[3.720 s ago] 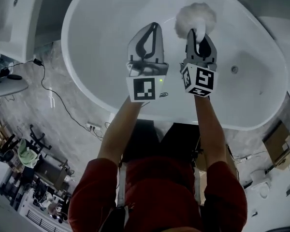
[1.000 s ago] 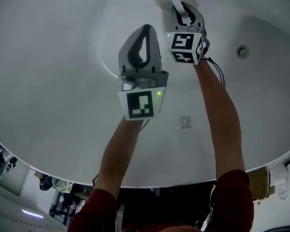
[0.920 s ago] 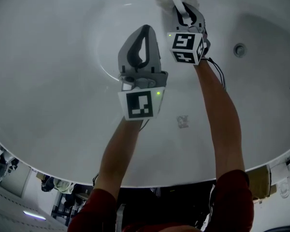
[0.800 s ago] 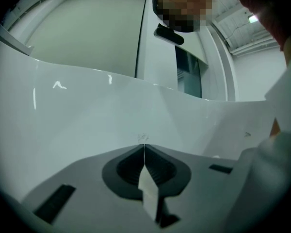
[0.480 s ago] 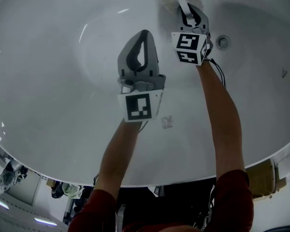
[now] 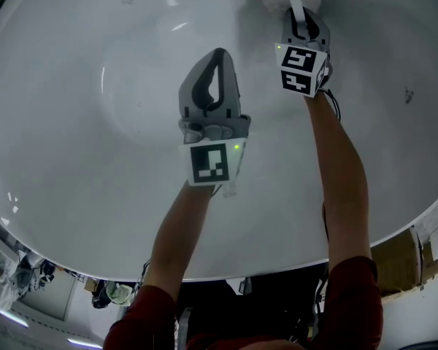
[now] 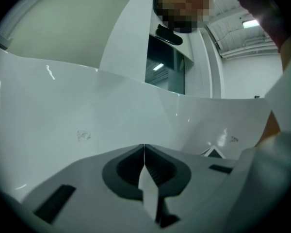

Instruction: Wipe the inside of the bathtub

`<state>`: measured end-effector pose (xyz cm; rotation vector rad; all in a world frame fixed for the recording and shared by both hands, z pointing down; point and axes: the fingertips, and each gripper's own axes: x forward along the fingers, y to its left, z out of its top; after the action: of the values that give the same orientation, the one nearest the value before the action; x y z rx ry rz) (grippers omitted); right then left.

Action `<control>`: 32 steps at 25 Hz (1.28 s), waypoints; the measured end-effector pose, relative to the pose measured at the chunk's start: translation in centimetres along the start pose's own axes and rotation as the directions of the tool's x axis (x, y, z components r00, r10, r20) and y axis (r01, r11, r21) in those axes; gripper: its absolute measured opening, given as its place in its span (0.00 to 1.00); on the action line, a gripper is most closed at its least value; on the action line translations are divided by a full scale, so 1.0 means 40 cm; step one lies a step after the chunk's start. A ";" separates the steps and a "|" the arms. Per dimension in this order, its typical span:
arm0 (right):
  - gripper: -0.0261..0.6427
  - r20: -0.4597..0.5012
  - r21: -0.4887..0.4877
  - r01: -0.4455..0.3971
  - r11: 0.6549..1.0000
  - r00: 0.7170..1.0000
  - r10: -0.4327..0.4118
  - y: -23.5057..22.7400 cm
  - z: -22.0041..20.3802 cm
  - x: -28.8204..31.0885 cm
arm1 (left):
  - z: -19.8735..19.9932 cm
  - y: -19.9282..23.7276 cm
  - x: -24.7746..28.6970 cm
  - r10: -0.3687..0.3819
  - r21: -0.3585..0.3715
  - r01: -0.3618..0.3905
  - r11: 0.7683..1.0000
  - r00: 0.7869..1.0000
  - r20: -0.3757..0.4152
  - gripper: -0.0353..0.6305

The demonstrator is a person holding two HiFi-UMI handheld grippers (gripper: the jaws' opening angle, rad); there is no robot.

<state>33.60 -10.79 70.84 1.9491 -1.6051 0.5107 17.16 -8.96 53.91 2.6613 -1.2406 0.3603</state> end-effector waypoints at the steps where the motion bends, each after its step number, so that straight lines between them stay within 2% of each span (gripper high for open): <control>1: 0.17 -0.004 0.006 0.008 1.000 1.000 -0.008 -0.004 0.001 -0.005 | 0.007 0.003 0.001 -0.005 0.002 0.005 1.000 1.000 0.004 0.08; 6: 0.17 -0.009 0.051 0.024 0.998 1.000 -0.024 -0.005 0.017 -0.022 | 0.037 0.011 0.011 -0.020 0.004 0.020 1.000 1.000 0.017 0.08; 12: 0.17 -0.026 0.092 0.013 0.996 1.000 -0.011 -0.074 0.003 -0.031 | 0.061 -0.069 0.042 -0.026 -0.003 0.026 1.000 0.999 0.027 0.08; 17: 0.17 -0.024 0.135 0.011 0.991 1.000 -0.008 -0.056 0.053 -0.100 | 0.116 -0.029 0.006 0.000 -0.016 0.001 1.000 0.999 0.046 0.08; 23: 0.17 0.037 0.150 -0.007 0.989 0.999 0.001 0.039 0.156 -0.224 | 0.195 0.071 -0.093 0.051 -0.041 -0.047 0.998 0.995 0.084 0.08; 32: 0.17 0.148 0.171 -0.092 0.981 0.987 0.066 0.330 0.395 -0.457 | 0.346 0.331 -0.348 0.174 -0.058 -0.167 0.984 0.971 0.162 0.08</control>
<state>15.94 -8.54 49.84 2.0997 -1.7852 0.5762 0.25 -10.95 37.47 2.6000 -1.5141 0.1333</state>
